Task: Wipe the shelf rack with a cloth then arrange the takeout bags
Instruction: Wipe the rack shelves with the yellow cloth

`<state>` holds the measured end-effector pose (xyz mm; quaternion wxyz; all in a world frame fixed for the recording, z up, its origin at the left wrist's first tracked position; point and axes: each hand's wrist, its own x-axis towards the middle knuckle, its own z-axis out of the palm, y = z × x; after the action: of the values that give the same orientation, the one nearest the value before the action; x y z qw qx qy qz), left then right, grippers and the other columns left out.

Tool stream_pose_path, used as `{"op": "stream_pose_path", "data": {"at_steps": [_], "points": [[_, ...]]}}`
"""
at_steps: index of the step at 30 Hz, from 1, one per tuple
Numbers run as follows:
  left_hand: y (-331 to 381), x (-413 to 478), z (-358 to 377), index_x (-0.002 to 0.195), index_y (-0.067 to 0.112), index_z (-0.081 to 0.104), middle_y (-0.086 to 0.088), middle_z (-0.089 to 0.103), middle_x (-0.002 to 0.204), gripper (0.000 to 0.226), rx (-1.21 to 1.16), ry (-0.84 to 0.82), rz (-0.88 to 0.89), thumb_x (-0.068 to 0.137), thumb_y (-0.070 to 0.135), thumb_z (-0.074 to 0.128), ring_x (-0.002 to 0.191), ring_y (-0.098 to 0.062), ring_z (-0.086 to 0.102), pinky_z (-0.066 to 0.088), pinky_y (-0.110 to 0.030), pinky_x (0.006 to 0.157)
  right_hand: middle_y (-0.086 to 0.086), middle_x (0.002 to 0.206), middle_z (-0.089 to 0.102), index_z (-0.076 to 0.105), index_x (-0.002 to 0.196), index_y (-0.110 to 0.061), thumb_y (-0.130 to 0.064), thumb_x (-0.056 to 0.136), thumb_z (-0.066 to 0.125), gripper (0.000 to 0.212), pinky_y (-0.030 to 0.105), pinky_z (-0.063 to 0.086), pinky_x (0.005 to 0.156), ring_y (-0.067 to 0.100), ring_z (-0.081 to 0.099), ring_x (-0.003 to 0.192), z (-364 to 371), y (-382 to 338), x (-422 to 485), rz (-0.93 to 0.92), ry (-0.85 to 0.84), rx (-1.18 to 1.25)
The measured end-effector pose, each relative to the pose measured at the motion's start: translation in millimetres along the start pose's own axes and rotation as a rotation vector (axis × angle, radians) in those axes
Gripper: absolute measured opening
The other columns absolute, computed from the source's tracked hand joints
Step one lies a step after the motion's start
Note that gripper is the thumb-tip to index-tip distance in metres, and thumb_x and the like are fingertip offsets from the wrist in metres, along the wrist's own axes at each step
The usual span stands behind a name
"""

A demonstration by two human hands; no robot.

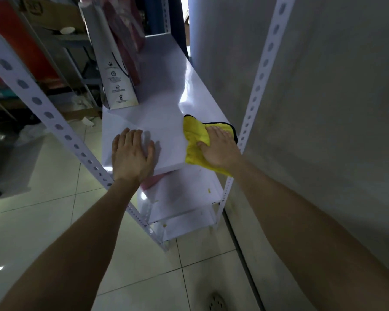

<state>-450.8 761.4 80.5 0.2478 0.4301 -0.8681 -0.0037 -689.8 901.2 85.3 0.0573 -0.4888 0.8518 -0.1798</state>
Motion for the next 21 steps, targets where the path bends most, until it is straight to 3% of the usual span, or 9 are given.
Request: {"op": "stream_pose_path", "data": {"at_steps": [14,21], "points": [[-6.7,-0.5,7.9,0.144,0.011,0.056,-0.011,0.062,0.144,0.057,0.054,0.033,0.016,0.112,0.055,0.038,0.145,-0.032,0.048,0.032,-0.048,0.125,0.012,0.162,0.045,0.045,0.155,-0.012,-0.05,0.101,0.044,0.066,0.046,0.021,0.128,0.03,0.037,0.153,6.4,-19.7,186.5,0.041,-0.02,-0.038],[-2.6,-3.3,1.4,0.147,0.008,0.057,-0.012,0.061,0.148,0.057,0.079,0.026,0.003,0.112,0.049,0.039,0.148,-0.032,0.047,0.031,-0.047,0.126,0.013,0.168,0.038,0.037,0.161,-0.01,-0.049,0.103,0.035,0.069,0.045,0.017,0.128,0.029,0.03,0.157,10.3,-37.7,265.8,0.025,-0.026,-0.046]]}}
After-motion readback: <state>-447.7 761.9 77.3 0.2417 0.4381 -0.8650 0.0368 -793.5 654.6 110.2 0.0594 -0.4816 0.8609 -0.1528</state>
